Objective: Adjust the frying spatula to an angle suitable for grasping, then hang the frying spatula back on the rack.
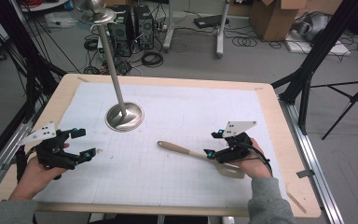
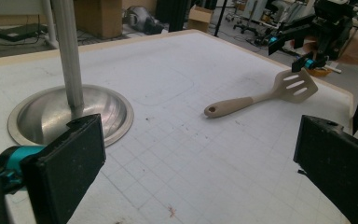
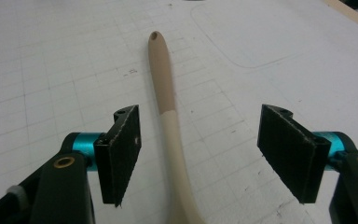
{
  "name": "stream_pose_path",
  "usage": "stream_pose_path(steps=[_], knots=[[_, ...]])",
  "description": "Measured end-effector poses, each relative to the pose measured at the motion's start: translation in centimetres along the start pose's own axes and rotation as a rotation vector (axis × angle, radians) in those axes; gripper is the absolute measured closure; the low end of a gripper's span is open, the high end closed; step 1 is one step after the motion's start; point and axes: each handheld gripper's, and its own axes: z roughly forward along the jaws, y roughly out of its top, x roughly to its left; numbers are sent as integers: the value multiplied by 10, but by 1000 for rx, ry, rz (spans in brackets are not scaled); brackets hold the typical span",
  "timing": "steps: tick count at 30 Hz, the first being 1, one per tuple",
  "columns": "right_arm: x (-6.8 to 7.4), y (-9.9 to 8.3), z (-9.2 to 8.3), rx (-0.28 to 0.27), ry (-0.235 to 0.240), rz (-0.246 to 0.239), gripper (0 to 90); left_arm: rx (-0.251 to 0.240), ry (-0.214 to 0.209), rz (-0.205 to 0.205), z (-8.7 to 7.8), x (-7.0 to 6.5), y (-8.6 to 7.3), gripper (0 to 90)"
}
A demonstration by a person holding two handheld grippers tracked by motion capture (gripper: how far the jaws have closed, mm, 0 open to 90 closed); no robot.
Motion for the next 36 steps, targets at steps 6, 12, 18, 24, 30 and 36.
stream_pose_path(steps=[6,12,18,24,30,36], knots=[[0,-2,2,19,1,-2,298,-7,2,2,1,2,0,25],[0,-6,1,39,-6,8,299,-12,-1,-1,3,2,1,25],[0,-8,2,59,0,-8,299,-3,-2,2,5,1,0,25],[0,-8,6,78,6,-18,299,-10,15,-5,-1,2,0,25],[1,-8,8,95,14,-29,299,-16,20,1,-1,1,1,25],[2,-9,9,113,22,-34,299,-21,17,18,-1,0,2,25]])
